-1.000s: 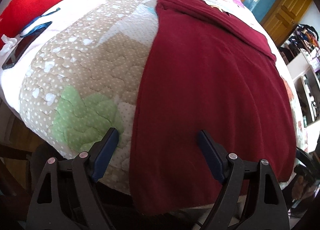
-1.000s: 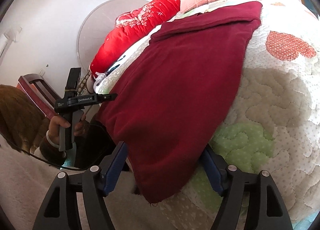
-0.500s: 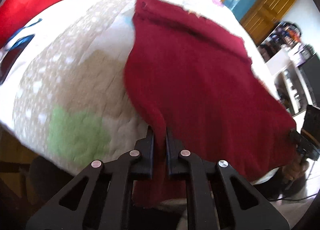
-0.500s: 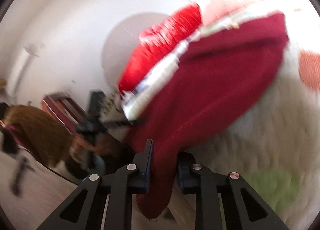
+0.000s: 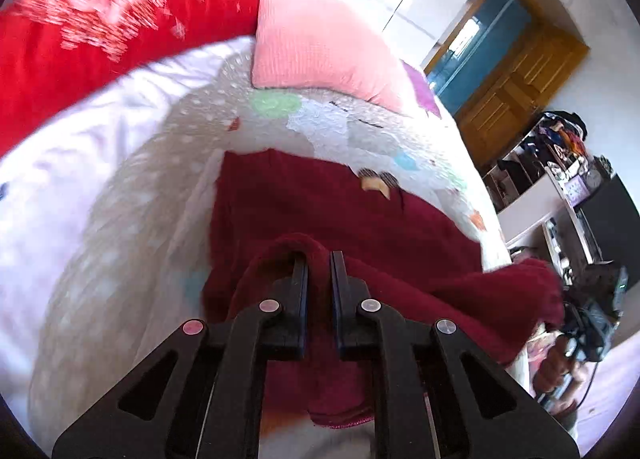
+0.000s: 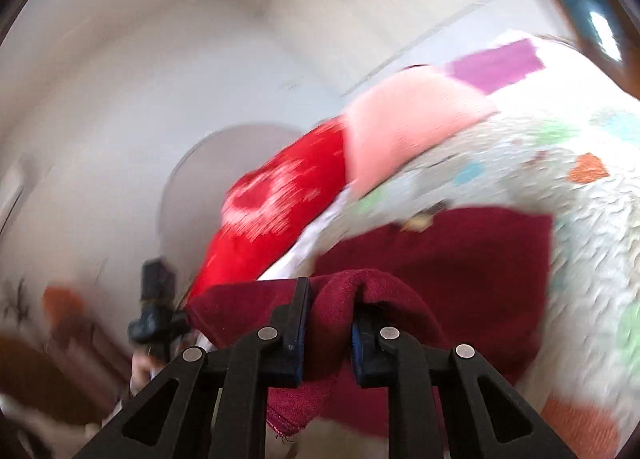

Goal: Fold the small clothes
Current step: 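Carry the hem end with the right gripper and lay it over the collar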

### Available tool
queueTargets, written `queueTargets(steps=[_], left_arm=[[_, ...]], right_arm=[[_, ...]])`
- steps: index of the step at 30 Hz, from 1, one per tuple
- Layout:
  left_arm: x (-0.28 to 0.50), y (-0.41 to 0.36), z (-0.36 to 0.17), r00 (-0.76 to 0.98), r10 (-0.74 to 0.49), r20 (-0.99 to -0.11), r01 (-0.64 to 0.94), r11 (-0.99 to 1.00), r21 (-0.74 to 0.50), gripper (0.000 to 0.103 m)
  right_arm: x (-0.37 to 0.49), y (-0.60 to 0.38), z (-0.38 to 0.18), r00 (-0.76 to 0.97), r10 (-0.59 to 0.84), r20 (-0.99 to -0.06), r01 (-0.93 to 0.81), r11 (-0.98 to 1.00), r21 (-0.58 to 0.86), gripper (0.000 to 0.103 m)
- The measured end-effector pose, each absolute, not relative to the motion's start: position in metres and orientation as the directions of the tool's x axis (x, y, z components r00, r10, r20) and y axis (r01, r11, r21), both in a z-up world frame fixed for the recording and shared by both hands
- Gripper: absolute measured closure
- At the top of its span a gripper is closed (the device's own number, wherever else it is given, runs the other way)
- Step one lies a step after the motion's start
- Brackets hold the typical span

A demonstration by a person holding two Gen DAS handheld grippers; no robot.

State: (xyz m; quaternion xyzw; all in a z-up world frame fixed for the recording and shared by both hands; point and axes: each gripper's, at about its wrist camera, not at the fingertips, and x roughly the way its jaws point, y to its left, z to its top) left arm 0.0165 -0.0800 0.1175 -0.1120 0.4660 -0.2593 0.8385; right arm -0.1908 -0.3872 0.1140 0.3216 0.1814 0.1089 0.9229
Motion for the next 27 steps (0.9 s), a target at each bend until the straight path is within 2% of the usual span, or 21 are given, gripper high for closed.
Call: queueTargets(steps=[1,3,4,5,7,8,9,13,18,20,23,27], left_arm=[[0.033,-0.083,0.107,0.429,-0.518,-0.74,0.285,0.855,-0.433,0.095],[0.059,-0.084,0.088,0.399,-0.491,-0.774,0.2,0.871,-0.449,0.094],[0.065,-0.082,0.082,0.38,-0.506,-0.774,0.182,0.862,-0.474,0.093],[0.068,-0.077,0.081,0.385,-0.518,-0.764,0.171,0.853,-0.493,0.086],[0.064,-0.07,0.089,0.426,-0.515,-0.744,0.188,0.854,-0.484,0.065],[0.062,-0.066,0.097,0.466,-0.495,-0.733,0.192,0.866,-0.462,0.046],[0.061,-0.062,0.105,0.505,-0.479,-0.718,0.187,0.873,-0.451,0.038],[0.056,-0.059,0.122,0.542,-0.488,-0.684,0.211,0.867,-0.452,0.038],[0.051,-0.093,0.107,0.506,-0.484,-0.714,0.27,0.875,-0.401,0.038],[0.055,-0.113,0.097,0.501,-0.443,-0.744,0.278,0.896,-0.346,0.038],[0.073,-0.137,0.074,0.503,-0.369,-0.782,0.276,0.925,-0.259,0.038],[0.101,-0.144,0.041,0.512,-0.234,-0.826,0.206,0.968,-0.146,0.038]], right_arm=[[-0.171,-0.406,0.104,0.915,0.284,-0.287,-0.027,0.752,0.658,0.086],[-0.141,-0.431,0.079,0.886,0.236,-0.399,0.117,0.719,0.685,0.075],[-0.134,-0.439,0.069,0.868,0.228,-0.441,0.169,0.699,0.695,0.059],[-0.131,-0.445,0.061,0.86,0.221,-0.46,0.201,0.683,0.702,0.051],[-0.141,-0.453,0.062,0.881,0.185,-0.435,0.193,0.699,0.688,0.049],[-0.149,-0.454,0.065,0.894,0.158,-0.42,0.188,0.719,0.669,0.046],[-0.157,-0.456,0.069,0.9,0.126,-0.416,0.198,0.735,0.649,0.046],[-0.157,-0.44,0.078,0.884,0.145,-0.445,0.152,0.811,0.566,0.046],[-0.13,-0.388,0.086,0.846,0.149,-0.512,0.032,0.945,0.327,0.047],[-0.11,-0.388,0.082,0.833,0.085,-0.546,0.082,0.958,0.275,0.047],[-0.076,-0.408,0.068,0.809,0.048,-0.586,0.167,0.937,0.308,0.047],[-0.051,-0.443,0.045,0.732,-0.107,-0.672,0.345,0.91,0.231,0.049]])
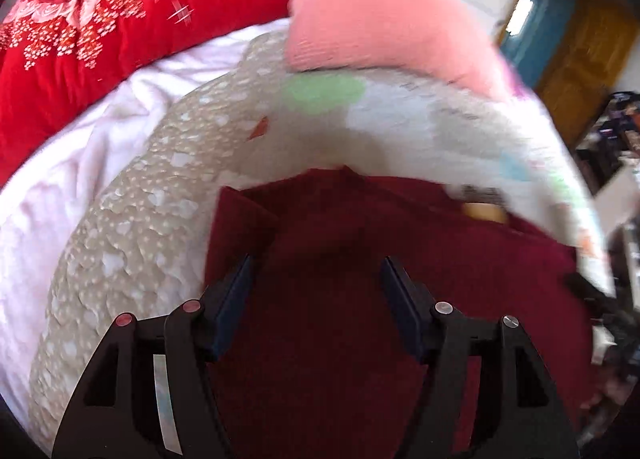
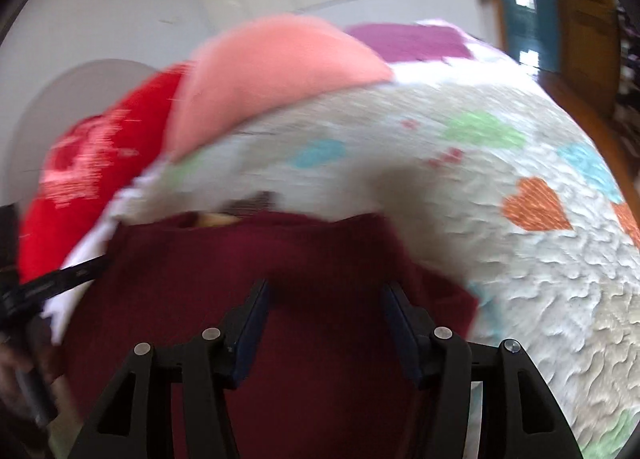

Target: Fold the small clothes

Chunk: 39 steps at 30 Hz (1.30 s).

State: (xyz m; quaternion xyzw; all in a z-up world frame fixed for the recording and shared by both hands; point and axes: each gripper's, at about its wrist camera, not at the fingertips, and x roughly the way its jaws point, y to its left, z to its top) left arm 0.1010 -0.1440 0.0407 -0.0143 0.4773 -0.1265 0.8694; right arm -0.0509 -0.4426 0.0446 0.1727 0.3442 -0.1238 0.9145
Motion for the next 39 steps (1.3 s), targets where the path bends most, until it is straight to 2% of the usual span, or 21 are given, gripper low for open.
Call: queueTargets(steps=[4,10,11,15,17,19,22,26,31,39], left_arm=[[0.115,-0.136,0.031,0.51,-0.253,-0.822,0.183,0.966,-0.184,0.036],[0.092,-0.129,0.044,0.538,-0.25,-0.805,0.205,0.965,-0.162,0.036],[0.087,-0.127,0.045,0.546,-0.247,-0.801,0.202,0.966,-0.16,0.036],[0.067,-0.121,0.05,0.536,-0.228,-0.813,0.181,0.971,-0.154,0.036],[0.054,-0.116,0.056,0.564,-0.224,-0.795,0.186,0.972,-0.142,0.036],[0.042,-0.112,0.06,0.596,-0.199,-0.778,0.178,0.977,-0.114,0.036],[0.03,-0.106,0.062,0.603,-0.192,-0.774,0.18,0.978,-0.102,0.036],[0.017,-0.101,0.066,0.619,-0.17,-0.767,0.193,0.979,-0.061,0.036],[0.007,-0.094,0.064,0.624,-0.177,-0.761,0.183,0.98,-0.078,0.036],[-0.002,-0.087,0.067,0.636,-0.173,-0.752,0.17,0.982,-0.082,0.036]], right_arm=[[-0.05,-0.457,0.045,0.743,-0.102,-0.661,0.352,0.9,0.256,0.05],[-0.096,-0.431,0.07,0.789,-0.089,-0.608,0.325,0.901,0.289,0.047],[-0.102,-0.427,0.067,0.778,-0.109,-0.618,0.339,0.902,0.268,0.043],[-0.098,-0.433,0.038,0.691,-0.193,-0.697,0.429,0.885,0.179,0.041],[-0.104,-0.431,0.046,0.713,-0.204,-0.671,0.433,0.881,0.192,0.042],[-0.119,-0.427,0.058,0.766,-0.186,-0.616,0.424,0.866,0.265,0.041],[-0.133,-0.42,0.064,0.784,-0.178,-0.594,0.432,0.844,0.317,0.037],[-0.14,-0.4,0.07,0.768,-0.177,-0.616,0.409,0.875,0.259,0.037],[-0.159,-0.385,0.07,0.803,-0.166,-0.572,0.385,0.878,0.286,0.032],[-0.164,-0.369,0.075,0.789,-0.214,-0.577,0.409,0.883,0.232,0.032]])
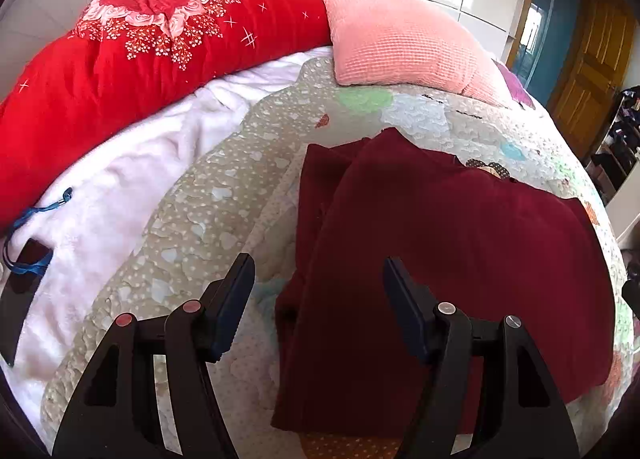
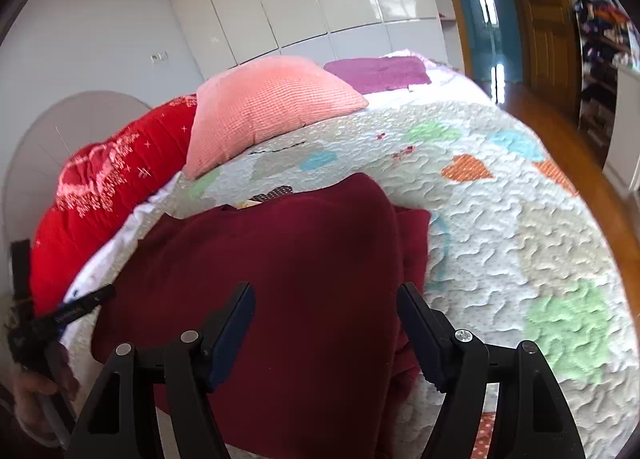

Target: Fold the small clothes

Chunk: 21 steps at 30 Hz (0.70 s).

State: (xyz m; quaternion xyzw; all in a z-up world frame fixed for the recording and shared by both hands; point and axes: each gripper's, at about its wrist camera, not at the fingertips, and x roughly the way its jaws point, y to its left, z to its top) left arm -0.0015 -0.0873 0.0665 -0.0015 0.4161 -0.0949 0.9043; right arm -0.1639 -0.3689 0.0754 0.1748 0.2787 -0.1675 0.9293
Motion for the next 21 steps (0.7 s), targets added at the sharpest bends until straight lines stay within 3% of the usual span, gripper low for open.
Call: queueTargets(steps=[21], left_arm=[[0.016,-0.088,0.052,0.594,-0.178,-0.784,0.168,0.981,-0.096,0.036]], right_arm=[[-0.161,-0.396,0.054,0.749,-0.211,-0.628,0.459,0.848,0.264,0.025]])
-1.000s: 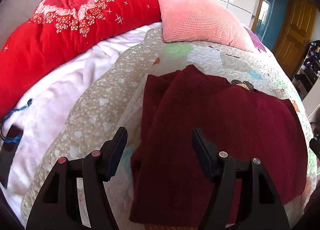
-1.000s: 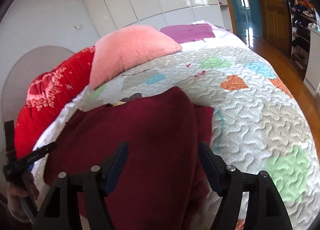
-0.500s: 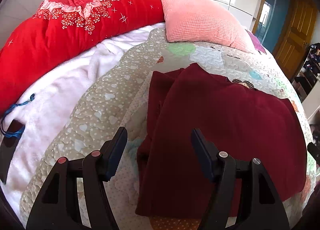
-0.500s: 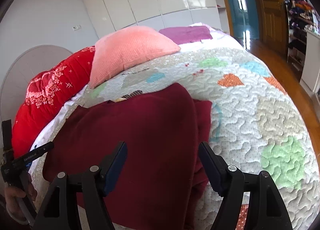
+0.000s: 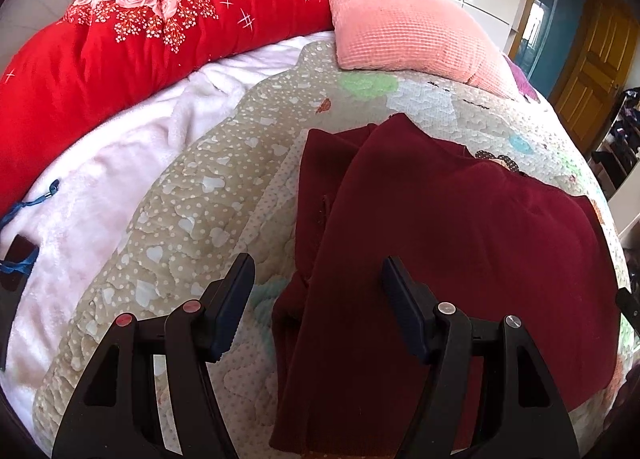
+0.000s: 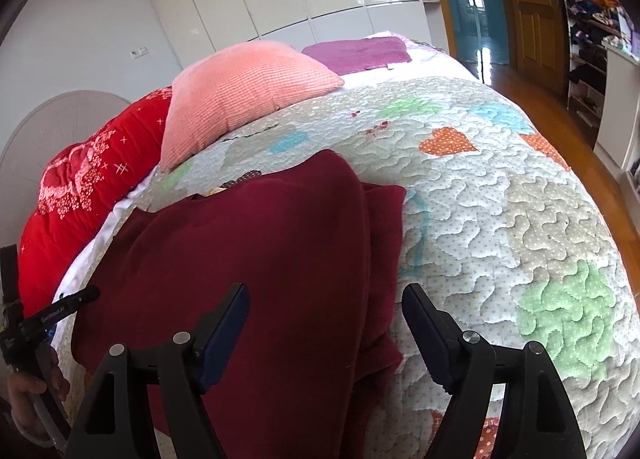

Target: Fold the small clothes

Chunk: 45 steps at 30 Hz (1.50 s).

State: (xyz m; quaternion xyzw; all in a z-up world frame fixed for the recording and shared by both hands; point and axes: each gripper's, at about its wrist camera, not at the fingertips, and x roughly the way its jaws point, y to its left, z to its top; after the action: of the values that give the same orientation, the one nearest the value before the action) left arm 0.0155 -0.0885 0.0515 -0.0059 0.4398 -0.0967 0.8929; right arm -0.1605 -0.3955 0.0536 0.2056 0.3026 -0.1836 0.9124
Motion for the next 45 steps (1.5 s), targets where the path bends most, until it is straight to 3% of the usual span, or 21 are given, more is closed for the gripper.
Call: queueTargets(steps=[17,22,27,31,39,42,44,45], left_arm=[[0.025,-0.077,0.045,0.56,-0.227,-0.797,0.133,0.974,-0.184,0.036],[0.026,-0.072,0.048,0.589,-0.224,-0.776,0.116,0.974,-0.194,0.036],[0.032,-0.066,0.036,0.582,-0.259,-0.771,0.11,0.964,-0.241,0.035],[0.032,-0.058,0.025,0.599,-0.319,-0.734,0.121,0.943,-0.31,0.03],[0.041,-0.057,0.025,0.588,-0.365,-0.722,0.144,0.925,-0.35,0.028],[0.04,-0.057,0.028,0.594,-0.346,-0.726,0.122,0.931,-0.344,0.028],[0.042,-0.053,0.032,0.597,-0.343,-0.725,0.112,0.931,-0.349,0.028],[0.043,-0.05,0.033,0.594,-0.355,-0.722,0.109,0.925,-0.365,0.028]], right_arm=[[-0.143,-0.389,0.07,0.754,-0.195,-0.628,0.423,0.875,0.237,0.024],[-0.111,-0.357,0.091,0.801,-0.07,-0.594,0.251,0.941,0.227,0.024],[-0.052,-0.318,0.106,0.803,0.183,-0.568,0.06,0.922,0.382,0.024],[0.007,-0.273,0.108,0.76,0.224,-0.611,0.013,0.933,0.359,0.034],[0.107,-0.223,0.075,0.623,0.17,-0.763,0.071,0.96,0.272,0.038],[0.131,-0.221,0.056,0.572,0.137,-0.809,0.103,0.966,0.237,0.051],[0.137,-0.227,0.045,0.56,0.111,-0.821,0.131,0.967,0.22,0.069],[0.137,-0.23,0.044,0.571,0.107,-0.814,0.134,0.966,0.221,0.072]])
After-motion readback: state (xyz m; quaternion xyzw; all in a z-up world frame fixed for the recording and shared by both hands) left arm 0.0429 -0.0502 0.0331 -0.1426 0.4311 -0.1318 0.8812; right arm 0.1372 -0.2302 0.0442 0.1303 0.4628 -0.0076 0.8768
